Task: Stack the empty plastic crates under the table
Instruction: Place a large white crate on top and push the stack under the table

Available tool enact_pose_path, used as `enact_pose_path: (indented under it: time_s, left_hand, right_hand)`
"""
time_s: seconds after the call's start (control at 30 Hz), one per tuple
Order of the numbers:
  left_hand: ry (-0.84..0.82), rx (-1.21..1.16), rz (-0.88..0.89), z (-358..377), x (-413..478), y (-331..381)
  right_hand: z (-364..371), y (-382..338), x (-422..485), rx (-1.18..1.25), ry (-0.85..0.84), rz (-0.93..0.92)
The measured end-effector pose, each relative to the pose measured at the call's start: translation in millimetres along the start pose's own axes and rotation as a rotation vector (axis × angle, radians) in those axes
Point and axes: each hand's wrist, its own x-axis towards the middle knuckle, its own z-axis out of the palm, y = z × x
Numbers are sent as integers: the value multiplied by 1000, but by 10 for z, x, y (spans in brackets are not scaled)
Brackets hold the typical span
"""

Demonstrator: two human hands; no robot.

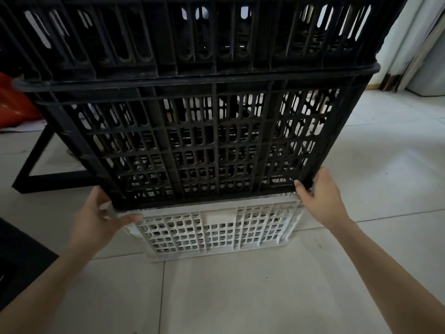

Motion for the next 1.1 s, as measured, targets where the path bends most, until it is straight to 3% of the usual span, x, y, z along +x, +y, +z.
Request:
enact_pose_path:
  time_s: [0.4, 0.6, 0.7, 0.8, 0.9, 1.1]
  left_hand:
    - [23, 12, -35, -27, 36, -65]
    - [14, 6, -28, -47, 15, -37]
    - [10, 13, -7, -56, 15, -48]
    - [-7, -3, -12, -45, 21, -48]
    - [-8, -25, -23, -38, 39, -63]
    - [-2, -32, -46, -20, 87, -176]
  right_hand:
    - [18, 7, 21, -11, -3, 74]
    - [-121, -181, -70, 118, 13, -12]
    - [-218, -79, -193, 289, -139, -23]
    - [-273, 67, -256, 240, -263, -52]
    - [-276, 71, -166, 96, -195, -94]
    - [-157, 213, -112, 186, -77, -74]
